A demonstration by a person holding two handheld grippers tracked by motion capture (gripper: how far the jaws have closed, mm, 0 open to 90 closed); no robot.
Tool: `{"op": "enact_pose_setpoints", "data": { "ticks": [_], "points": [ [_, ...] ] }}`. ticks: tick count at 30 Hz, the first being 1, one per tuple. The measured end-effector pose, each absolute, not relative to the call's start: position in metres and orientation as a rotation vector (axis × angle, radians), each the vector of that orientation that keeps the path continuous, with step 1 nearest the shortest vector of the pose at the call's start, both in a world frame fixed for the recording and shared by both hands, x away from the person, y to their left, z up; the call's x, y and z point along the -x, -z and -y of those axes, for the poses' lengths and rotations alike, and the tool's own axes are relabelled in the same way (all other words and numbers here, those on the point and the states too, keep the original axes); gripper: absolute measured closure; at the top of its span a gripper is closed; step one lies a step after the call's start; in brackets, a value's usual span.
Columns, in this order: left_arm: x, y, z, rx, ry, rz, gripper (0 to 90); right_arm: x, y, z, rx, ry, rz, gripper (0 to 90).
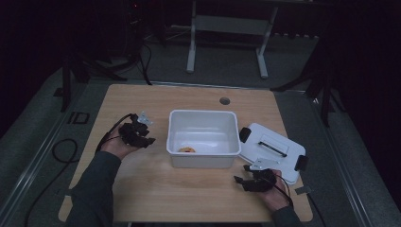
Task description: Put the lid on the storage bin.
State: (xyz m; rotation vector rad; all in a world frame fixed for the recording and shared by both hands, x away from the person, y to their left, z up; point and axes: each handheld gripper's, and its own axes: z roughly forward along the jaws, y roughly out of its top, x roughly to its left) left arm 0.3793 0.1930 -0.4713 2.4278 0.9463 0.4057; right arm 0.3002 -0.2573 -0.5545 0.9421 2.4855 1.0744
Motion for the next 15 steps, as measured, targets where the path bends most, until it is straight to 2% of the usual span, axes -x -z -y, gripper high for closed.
{"op": "enact_pose_setpoints", "data": {
  "ticks": [6,15],
  "points": [
    [-0.378,0.482,-0.194,-2.418,-0.38,-0.95,55.4,-0.301,0.541,0.258,-0.913,-1.088,-2.474,46.1],
    [-0.374,0.498,-0.199,-2.403,-0.358,-0.969,55.4,-0.303,0.52,0.264,-0.855,-1.04,-2.48,51.0]
  ]
}}
